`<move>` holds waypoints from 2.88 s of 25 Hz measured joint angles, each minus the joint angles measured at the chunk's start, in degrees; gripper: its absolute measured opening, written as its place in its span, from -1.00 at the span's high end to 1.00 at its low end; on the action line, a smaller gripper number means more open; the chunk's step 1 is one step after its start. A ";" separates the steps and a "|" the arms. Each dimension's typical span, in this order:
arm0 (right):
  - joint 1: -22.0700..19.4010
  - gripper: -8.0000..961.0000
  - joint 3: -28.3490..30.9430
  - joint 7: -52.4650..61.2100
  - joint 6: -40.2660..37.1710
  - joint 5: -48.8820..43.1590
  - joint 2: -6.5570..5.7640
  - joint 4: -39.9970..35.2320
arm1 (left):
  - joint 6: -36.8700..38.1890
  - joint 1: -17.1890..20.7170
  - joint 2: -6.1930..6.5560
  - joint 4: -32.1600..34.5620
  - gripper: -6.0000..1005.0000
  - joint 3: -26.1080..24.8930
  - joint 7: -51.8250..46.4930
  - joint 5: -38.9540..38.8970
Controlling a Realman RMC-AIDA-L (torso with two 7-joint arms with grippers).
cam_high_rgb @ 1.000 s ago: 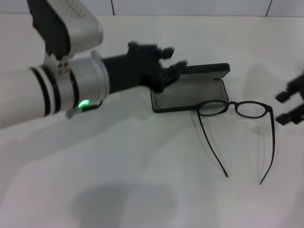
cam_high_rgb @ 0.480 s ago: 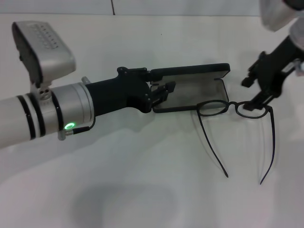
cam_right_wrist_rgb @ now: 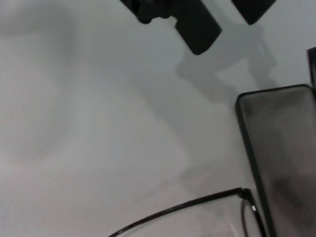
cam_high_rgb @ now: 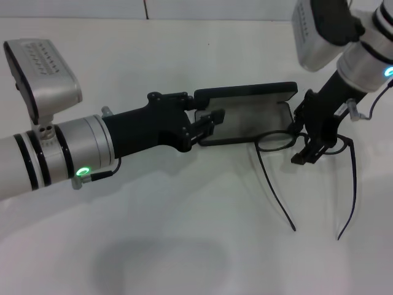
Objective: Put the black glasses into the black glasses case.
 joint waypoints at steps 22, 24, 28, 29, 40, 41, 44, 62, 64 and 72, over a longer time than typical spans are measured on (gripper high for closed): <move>-0.79 -0.13 -1.05 2.74 2.05 -0.65 0.32 1.98 | 0.24 -0.21 -0.18 -1.32 0.40 -0.25 1.56 -0.41; -1.06 0.03 -1.29 2.92 2.07 -0.68 0.32 1.80 | 0.28 -0.17 -0.16 -1.48 0.41 -0.25 1.57 -0.87; -1.82 0.33 -1.30 2.99 1.95 -0.62 0.47 1.17 | 0.31 -0.17 -0.10 -1.88 0.42 -0.27 1.58 -1.59; -1.94 0.42 -1.29 3.01 1.84 -0.59 0.48 1.15 | 0.31 -0.15 -0.09 -1.89 0.43 -0.29 1.58 -1.63; -6.82 0.80 -0.92 5.64 -1.30 2.10 0.78 -7.56 | 3.78 -0.21 -0.09 -2.05 0.46 -1.43 3.47 -2.77; -8.21 0.81 -0.89 5.84 -2.26 3.29 0.80 -10.01 | 5.04 -0.22 -0.07 -2.33 0.47 -1.87 3.91 -3.55; -12.14 0.82 -0.68 6.36 -4.24 6.68 0.76 -16.77 | 10.70 -0.27 -0.03 -4.09 0.48 -3.77 5.98 -7.45; -35.37 0.82 13.40 -12.57 -5.54 55.71 0.16 -25.18 | 40.06 -12.99 0.27 -23.87 0.83 -13.77 12.03 -17.82; -35.46 0.82 13.42 -14.48 -6.37 56.47 0.14 -22.76 | 40.11 -14.25 0.21 -23.94 0.90 -13.74 12.06 -17.93; -34.33 0.82 12.87 -17.87 -8.16 56.50 0.36 -17.11 | 40.29 -17.58 -0.11 -24.63 0.90 -13.30 11.88 -18.20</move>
